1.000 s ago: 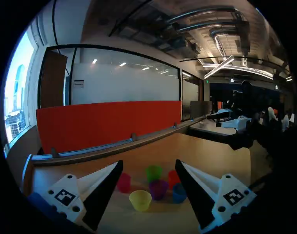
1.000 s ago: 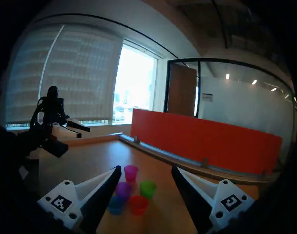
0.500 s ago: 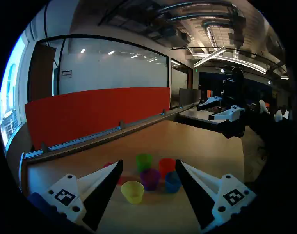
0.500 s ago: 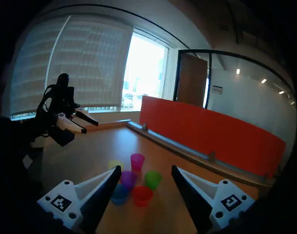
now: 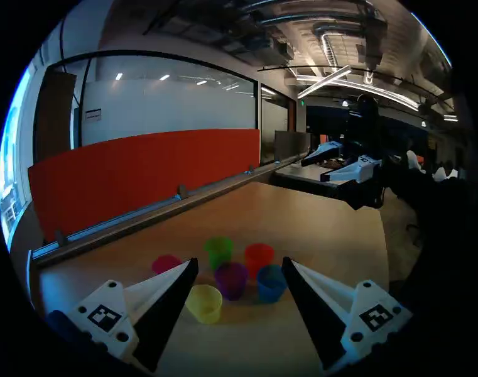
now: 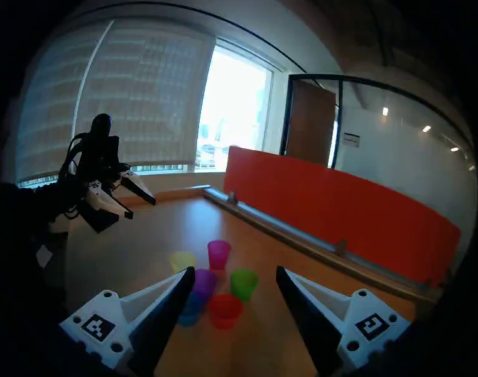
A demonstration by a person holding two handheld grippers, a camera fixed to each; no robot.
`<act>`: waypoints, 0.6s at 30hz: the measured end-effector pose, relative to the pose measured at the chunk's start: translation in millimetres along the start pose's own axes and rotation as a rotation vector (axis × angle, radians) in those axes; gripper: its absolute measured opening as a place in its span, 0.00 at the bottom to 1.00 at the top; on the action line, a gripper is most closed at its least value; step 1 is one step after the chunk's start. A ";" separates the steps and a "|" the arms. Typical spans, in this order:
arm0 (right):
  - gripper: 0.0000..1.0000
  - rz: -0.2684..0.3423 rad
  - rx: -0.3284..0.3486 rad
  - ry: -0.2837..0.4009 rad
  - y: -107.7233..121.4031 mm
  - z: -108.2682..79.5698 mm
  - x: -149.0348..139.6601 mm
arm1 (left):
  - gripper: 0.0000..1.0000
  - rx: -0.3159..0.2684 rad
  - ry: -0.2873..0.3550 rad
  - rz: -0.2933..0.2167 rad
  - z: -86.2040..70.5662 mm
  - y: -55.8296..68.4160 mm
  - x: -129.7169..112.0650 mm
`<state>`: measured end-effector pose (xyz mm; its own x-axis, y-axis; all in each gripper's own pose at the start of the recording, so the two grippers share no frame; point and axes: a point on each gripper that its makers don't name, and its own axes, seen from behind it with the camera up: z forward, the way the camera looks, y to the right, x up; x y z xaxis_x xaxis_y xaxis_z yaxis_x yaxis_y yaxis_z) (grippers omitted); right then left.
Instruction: Pour water
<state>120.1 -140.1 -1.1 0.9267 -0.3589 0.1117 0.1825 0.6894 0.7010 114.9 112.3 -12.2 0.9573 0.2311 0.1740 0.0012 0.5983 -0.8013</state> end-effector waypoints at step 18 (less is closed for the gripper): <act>1.00 0.001 0.007 -0.057 6.3 9.2 -22.4 | 0.99 -0.080 -0.139 0.045 41.8 22.5 -56.9</act>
<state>97.5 -133.5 7.2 0.9066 -0.3936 0.1519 0.1794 0.6856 0.7056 48.3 144.6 -16.3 0.9075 0.3639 0.2098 -0.0126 0.5229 -0.8523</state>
